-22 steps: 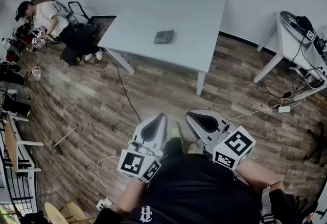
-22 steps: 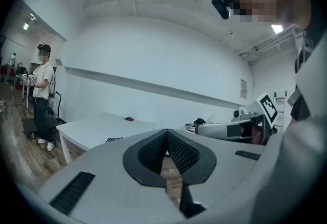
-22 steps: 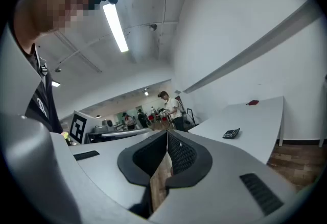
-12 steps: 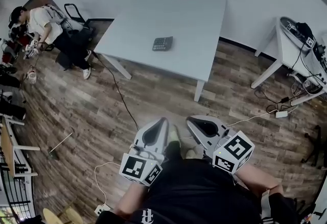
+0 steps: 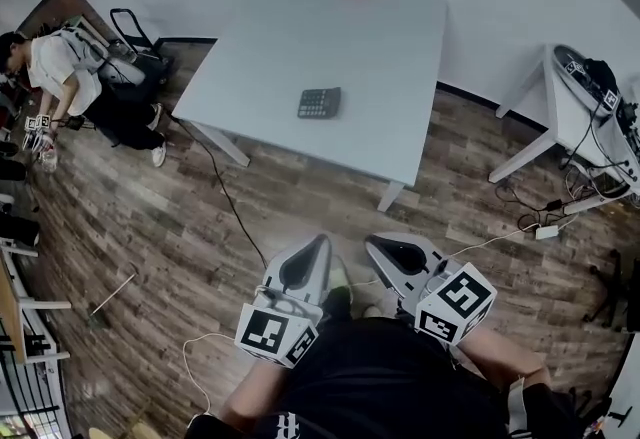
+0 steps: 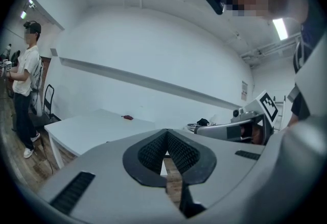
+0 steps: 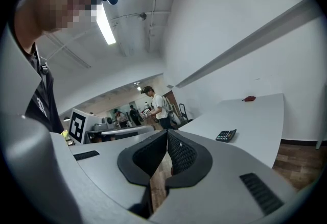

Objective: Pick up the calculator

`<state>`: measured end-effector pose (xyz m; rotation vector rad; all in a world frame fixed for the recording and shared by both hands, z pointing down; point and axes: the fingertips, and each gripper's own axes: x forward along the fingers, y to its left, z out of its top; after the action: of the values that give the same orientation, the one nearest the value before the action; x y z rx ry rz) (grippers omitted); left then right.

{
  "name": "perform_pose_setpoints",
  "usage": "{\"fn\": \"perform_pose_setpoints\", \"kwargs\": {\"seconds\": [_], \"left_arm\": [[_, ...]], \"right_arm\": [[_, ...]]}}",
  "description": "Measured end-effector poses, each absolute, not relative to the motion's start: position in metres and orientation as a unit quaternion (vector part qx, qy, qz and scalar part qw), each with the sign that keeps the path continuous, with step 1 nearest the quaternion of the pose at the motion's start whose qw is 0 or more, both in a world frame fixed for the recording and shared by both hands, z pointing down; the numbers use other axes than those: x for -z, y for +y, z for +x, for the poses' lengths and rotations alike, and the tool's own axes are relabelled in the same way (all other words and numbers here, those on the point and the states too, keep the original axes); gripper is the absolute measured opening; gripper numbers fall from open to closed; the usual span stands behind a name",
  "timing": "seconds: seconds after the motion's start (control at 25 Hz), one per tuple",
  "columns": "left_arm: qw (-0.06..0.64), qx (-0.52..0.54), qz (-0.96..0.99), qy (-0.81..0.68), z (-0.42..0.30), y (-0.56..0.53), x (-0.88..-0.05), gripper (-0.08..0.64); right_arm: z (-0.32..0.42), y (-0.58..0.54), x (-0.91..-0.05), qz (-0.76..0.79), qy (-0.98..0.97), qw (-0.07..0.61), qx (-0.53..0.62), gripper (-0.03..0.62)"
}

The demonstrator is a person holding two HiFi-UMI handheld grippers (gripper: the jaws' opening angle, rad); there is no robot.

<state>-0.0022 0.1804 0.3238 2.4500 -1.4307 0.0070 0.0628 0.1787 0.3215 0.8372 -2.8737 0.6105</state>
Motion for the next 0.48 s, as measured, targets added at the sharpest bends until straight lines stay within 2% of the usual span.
{"fn": "perform_pose_setpoints", "kwargs": {"seconds": [0.48], "left_arm": [[0.149,-0.004,0.872,-0.466,-0.052,0.095,-0.336,0.006]], "right_arm": [[0.006,0.093,-0.324,0.301,-0.932,0.056,-0.195,0.015]]}}
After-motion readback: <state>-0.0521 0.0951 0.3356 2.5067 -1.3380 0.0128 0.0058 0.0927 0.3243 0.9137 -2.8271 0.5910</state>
